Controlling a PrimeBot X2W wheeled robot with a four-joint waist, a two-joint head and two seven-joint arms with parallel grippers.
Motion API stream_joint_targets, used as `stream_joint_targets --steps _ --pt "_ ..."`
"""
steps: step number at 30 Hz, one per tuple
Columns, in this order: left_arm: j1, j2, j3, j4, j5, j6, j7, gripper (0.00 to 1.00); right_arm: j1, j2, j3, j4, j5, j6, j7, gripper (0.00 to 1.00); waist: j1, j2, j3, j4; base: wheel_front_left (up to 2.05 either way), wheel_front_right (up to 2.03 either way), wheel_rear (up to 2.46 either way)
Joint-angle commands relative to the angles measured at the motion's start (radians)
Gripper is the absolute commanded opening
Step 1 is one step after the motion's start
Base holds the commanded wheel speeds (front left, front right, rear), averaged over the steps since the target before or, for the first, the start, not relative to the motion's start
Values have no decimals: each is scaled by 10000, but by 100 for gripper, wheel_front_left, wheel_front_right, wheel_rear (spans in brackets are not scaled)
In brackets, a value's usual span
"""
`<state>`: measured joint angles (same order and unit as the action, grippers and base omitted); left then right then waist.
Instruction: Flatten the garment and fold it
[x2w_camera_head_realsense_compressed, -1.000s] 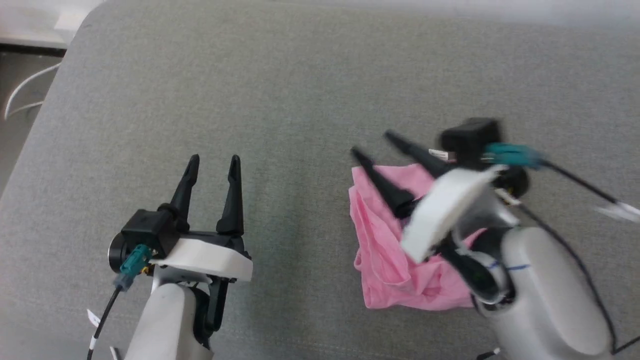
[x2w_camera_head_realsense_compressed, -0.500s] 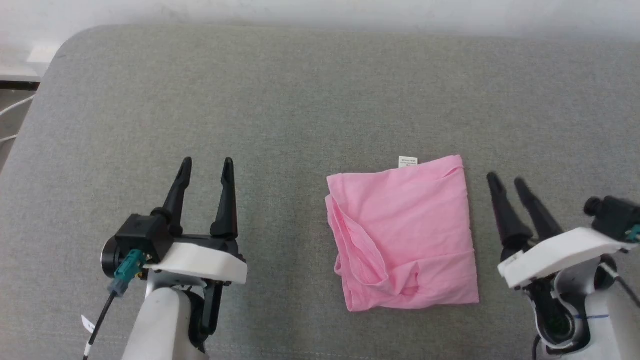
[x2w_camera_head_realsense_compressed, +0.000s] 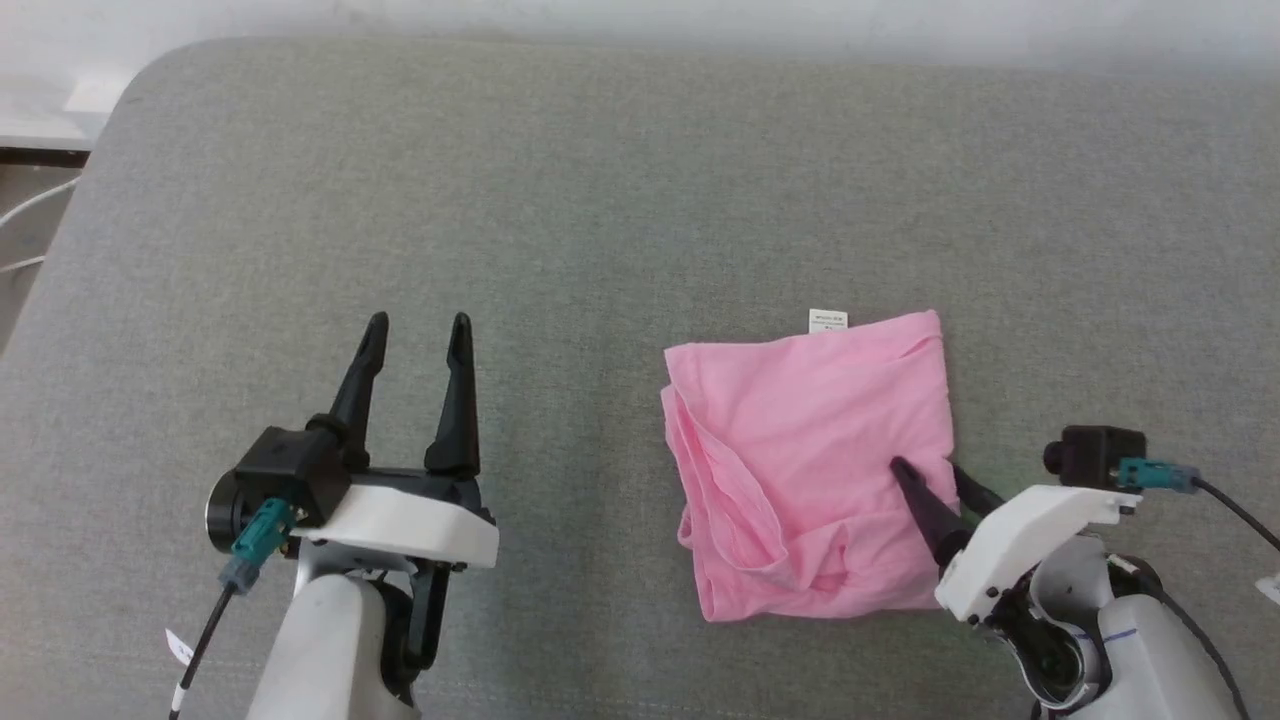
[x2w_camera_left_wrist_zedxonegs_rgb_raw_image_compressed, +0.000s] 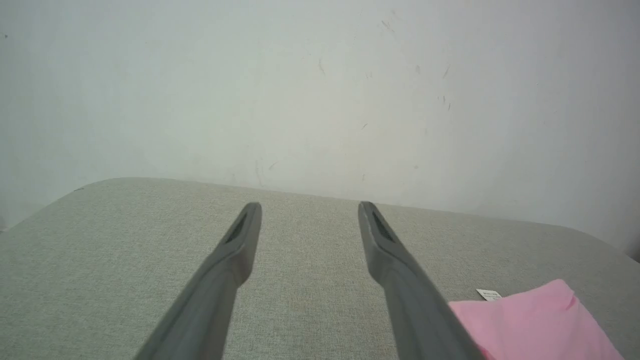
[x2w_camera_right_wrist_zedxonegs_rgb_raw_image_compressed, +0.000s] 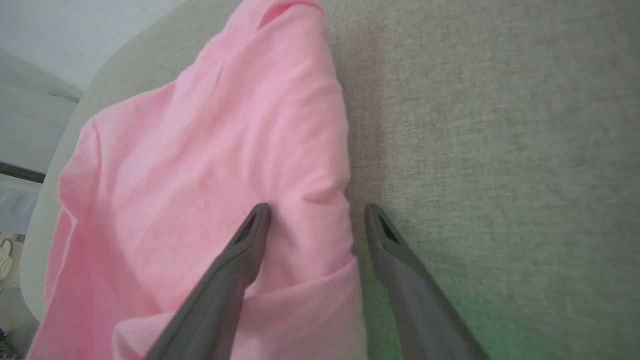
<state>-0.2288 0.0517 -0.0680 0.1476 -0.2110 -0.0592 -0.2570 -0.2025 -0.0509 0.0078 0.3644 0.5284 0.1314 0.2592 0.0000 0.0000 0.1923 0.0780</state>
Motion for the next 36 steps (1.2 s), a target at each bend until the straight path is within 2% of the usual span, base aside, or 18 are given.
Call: stream_joint_targets --steps 1,3,4,7,13,20,25,31,36 --pt "29 -14 -23 -15 -27 80 -47 100 -189 6 45 158 -120 -7 150 100 0 0 -1 46 0 0 0" --pt "47 -14 -43 -15 -40 97 -47 100 -288 6 137 347 -337 -7 400 100 0 0 -8 77 0 0 0" --pt "61 -14 -47 -16 -42 104 -47 100 -331 6 181 415 -423 -7 516 72 0 0 -13 87 0 0 0" --pt "104 -14 -55 -9 -47 117 -47 100 -455 6 333 466 -606 -7 705 0 0 0 -30 103 0 0 0" --pt "190 -14 -36 -8 13 132 -47 100 -708 -122 886 89 -1883 -7 1070 0 0 0 -66 -50 0 0 0" --pt "242 -14 201 -185 168 109 -47 100 -1830 -1527 2904 -834 -3870 -7 1753 0 0 0 145 -1041 0 0 0" --pt "45 -14 250 -336 325 36 -47 100 -2725 -2586 3760 -954 -4504 -7 1947 0 0 0 428 -1885 0 0 0" --pt "-349 16 276 -607 751 -115 -47 100 -3516 -3238 3160 -507 -4767 -7 1728 0 0 0 1130 -2959 0 0 0" --pt "-767 231 265 -913 1110 -230 -47 100 -4242 -3327 2036 420 -5081 -7 983 0 0 0 1887 -3664 0 0 0"
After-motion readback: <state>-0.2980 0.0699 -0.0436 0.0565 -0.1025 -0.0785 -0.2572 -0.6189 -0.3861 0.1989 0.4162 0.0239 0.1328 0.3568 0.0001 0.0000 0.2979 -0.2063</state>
